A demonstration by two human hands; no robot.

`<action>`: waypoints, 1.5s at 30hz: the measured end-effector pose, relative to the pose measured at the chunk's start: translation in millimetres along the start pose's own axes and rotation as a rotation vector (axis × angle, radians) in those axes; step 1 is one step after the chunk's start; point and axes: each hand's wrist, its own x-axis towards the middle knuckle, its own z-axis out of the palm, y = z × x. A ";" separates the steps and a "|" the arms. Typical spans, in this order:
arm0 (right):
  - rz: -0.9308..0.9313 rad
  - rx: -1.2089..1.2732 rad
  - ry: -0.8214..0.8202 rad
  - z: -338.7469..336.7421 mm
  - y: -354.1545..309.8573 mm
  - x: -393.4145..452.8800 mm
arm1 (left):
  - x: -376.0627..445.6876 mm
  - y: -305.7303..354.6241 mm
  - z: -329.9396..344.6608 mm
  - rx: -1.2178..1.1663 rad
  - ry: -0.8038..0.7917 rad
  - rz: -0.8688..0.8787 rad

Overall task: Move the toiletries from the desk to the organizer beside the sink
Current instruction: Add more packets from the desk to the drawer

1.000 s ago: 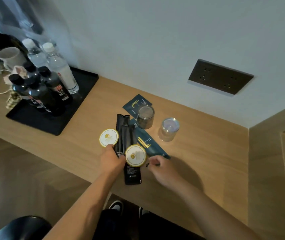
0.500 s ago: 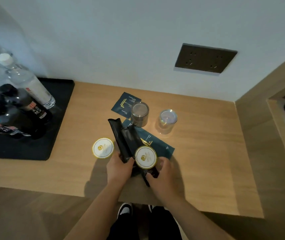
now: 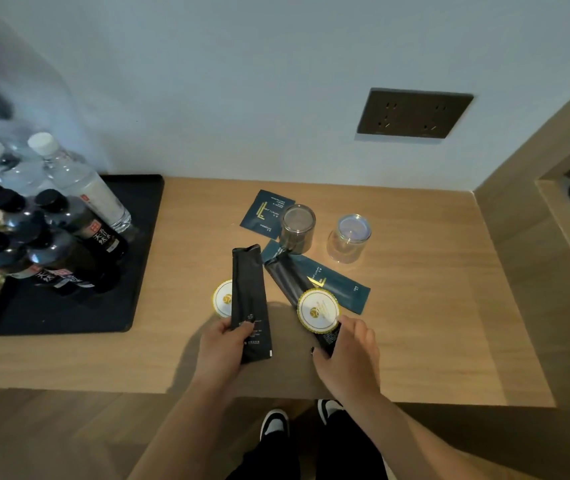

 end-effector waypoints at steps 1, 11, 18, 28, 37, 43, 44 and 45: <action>-0.033 -0.040 0.003 -0.6 0.4 0.6 | -2.7 1.3 -1.5 -0.026 -0.021 -0.004; -0.168 -0.288 -0.165 -26.4 -7.8 13.0 | -23.1 20.6 -16.1 -0.111 -0.221 0.042; -0.133 -0.235 -0.136 -47.4 -8.7 11.3 | -37.5 42.6 -16.2 -0.086 -0.289 0.098; 0.111 0.530 0.046 -99.0 -4.7 -8.2 | -80.8 74.8 4.8 -0.100 -0.447 0.277; 0.263 1.313 -0.067 -166.8 7.0 -50.4 | -103.9 79.8 45.5 -0.049 -0.540 0.373; 0.249 1.657 -0.091 -200.7 45.1 -74.3 | -140.9 77.6 85.0 0.005 -0.647 0.463; 0.231 1.682 -0.103 -209.0 52.6 -79.4 | -149.0 77.0 93.2 0.013 -0.666 0.477; 0.198 1.683 -0.117 -217.3 60.5 -85.2 | -157.9 76.2 102.0 0.016 -0.684 0.489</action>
